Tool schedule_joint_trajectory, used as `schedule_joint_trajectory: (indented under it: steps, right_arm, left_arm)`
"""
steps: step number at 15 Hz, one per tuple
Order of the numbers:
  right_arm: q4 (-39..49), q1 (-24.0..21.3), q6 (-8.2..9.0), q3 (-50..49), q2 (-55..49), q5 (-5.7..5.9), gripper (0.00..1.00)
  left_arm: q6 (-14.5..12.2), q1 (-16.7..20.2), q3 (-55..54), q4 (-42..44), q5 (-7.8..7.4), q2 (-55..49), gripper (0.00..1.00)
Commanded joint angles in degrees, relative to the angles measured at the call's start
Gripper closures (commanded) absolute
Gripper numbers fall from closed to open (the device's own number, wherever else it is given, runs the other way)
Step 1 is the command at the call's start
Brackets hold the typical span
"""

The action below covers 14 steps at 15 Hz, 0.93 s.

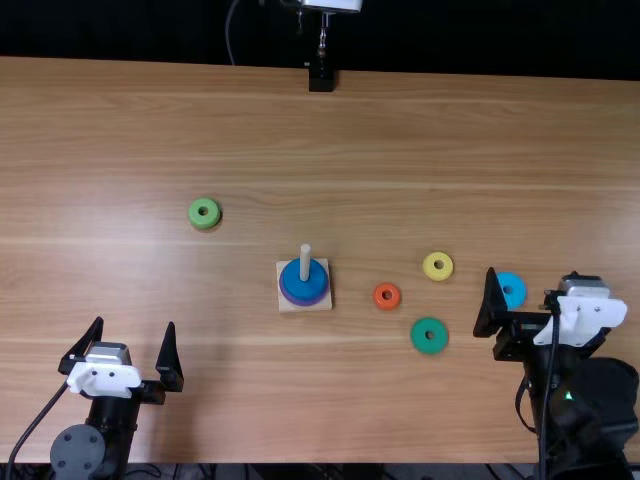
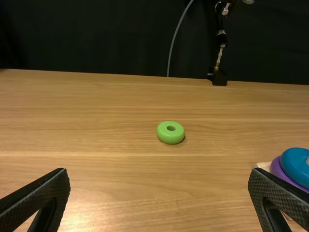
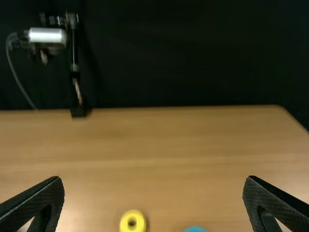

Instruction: Build the Hanoi tower: stack the rings onto the peg from bottom to top in this color order: purple, dark blue, light blue, dark green, light green, yellow, orange.

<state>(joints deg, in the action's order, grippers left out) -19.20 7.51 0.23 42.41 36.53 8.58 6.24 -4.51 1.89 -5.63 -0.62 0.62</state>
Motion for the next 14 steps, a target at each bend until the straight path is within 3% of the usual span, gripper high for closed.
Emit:
schedule_joint_trajectory:
  steps: [1, 2, 3, 4, 5, 6, 9, 14]
  right_arm:
    - [-3.5, 2.1, 1.25, 4.8, 5.3, 0.18, 0.00]
    - [-6.8, 3.4, 1.25, 6.3, 9.3, -0.04, 0.00]
    - [-9.9, 3.9, 1.14, 6.5, 11.6, -0.99, 0.00]
    - [-12.7, 3.9, 0.72, 6.8, 13.7, -5.31, 0.00]
    - [-14.8, 3.8, -0.02, 7.1, 15.8, -12.16, 0.00]
    - [-16.0, 3.7, -0.76, 7.9, 17.3, -12.80, 0.00]
    - [-15.3, 3.6, -0.23, 8.9, 22.6, -13.01, 0.00]
    - [-16.4, 3.4, -1.07, 10.2, 29.6, -13.54, 0.00]
  left_arm:
    - [-0.2, 0.0, -1.9, -0.3, -0.12, -0.6, 0.00]
    - [-0.2, -0.1, -1.9, -0.3, -0.12, -0.6, 0.00]
    - [-0.2, -0.1, -1.9, -0.3, -0.12, -0.6, 0.00]
    - [-0.2, -0.1, -1.9, -0.3, -0.12, -0.6, 0.00]
    - [-0.2, -0.1, -1.9, -0.3, -0.12, -0.6, 0.00]
    - [-0.2, -0.1, -1.9, -0.3, -0.12, -0.6, 0.00]
    - [-0.2, 0.0, -1.9, -0.2, -0.12, -0.6, 0.00]
    - [-0.2, -0.1, -1.9, -0.3, -0.12, -0.6, 0.00]
